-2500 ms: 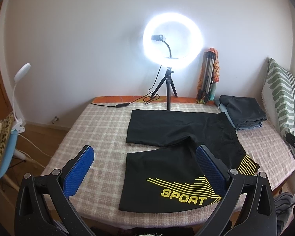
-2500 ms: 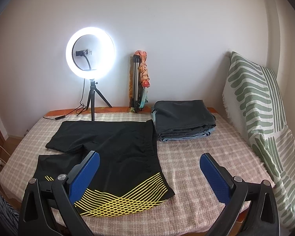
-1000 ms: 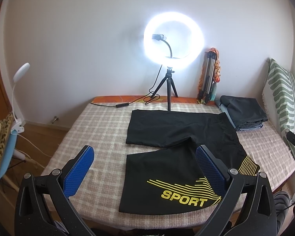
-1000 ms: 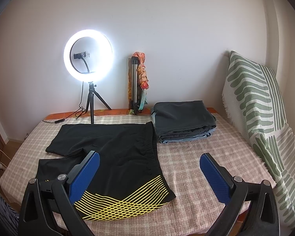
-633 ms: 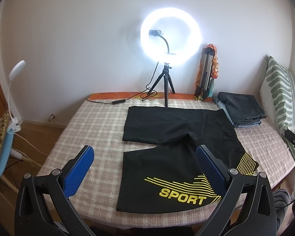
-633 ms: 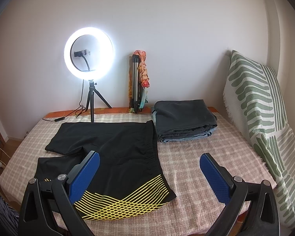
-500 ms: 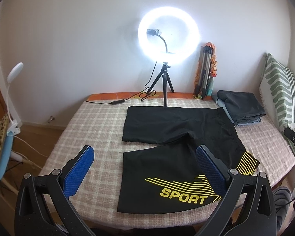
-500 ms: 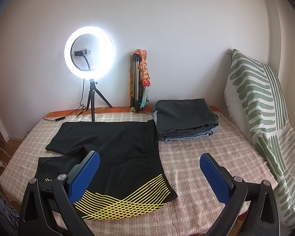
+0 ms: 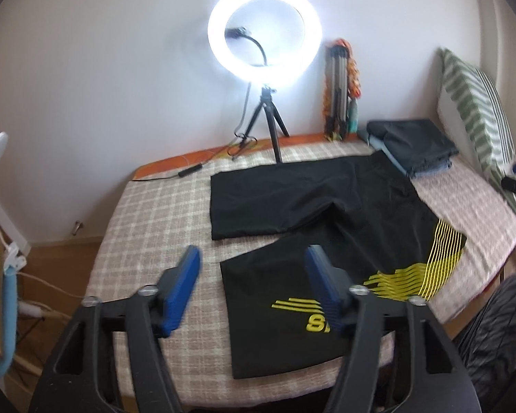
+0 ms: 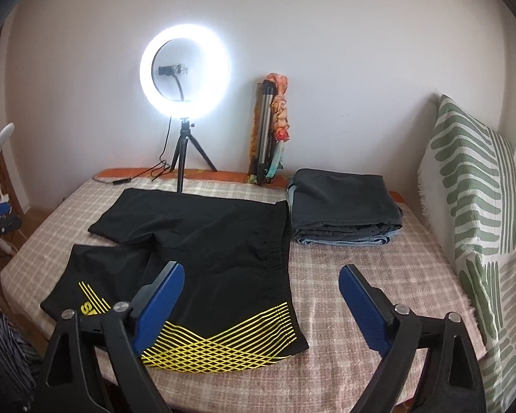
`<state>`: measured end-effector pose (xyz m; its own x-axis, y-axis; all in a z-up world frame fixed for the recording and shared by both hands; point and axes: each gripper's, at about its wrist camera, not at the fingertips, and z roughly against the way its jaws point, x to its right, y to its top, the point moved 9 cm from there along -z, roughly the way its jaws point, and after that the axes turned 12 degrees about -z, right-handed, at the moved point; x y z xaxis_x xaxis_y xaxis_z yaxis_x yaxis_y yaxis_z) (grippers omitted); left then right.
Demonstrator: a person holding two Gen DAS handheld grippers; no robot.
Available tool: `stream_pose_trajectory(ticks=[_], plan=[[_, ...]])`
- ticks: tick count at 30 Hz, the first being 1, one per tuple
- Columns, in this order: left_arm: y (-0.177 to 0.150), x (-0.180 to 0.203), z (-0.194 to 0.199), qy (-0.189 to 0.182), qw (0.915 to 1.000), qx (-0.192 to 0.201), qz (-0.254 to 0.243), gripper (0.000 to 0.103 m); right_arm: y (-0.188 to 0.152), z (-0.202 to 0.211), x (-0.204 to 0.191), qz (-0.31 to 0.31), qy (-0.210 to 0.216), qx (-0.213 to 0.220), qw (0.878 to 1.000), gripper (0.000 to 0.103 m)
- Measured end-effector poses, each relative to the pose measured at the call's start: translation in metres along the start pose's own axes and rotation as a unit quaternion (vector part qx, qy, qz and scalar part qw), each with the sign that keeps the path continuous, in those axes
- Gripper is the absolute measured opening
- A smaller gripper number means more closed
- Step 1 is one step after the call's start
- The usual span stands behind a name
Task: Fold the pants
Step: 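Move both tools to the shorts' leg hems and close on them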
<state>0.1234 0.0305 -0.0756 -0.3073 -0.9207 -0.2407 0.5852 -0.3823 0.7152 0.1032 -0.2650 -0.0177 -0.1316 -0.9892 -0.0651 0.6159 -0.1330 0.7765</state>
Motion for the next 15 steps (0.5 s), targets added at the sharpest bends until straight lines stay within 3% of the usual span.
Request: stream_pose_trajectory(ticks=[4, 9, 13, 15], plan=[[-0.013, 0.002, -0.014, -0.017, 0.9991, -0.025, -0.031, 0.048, -0.004, -0.008, 0.002, 0.054, 0.023, -0.025, 0.998, 0.079], [-0.029, 0.008, -0.027, -0.054, 0.9956, -0.055, -0.053, 0.037, -0.013, -0.02, 0.003, 0.12, 0.068, -0.068, 0.988, 0.08], [-0.043, 0.015, -0.044, -0.077, 0.9915, -0.08, -0.069, 0.03, -0.04, -0.038, -0.009, 0.22, 0.074, -0.118, 0.966, 0.079], [-0.053, 0.021, -0.052, -0.087, 0.9884, -0.095, -0.081, 0.029, -0.064, -0.049, -0.022, 0.27, 0.091, -0.153, 0.946, 0.077]])
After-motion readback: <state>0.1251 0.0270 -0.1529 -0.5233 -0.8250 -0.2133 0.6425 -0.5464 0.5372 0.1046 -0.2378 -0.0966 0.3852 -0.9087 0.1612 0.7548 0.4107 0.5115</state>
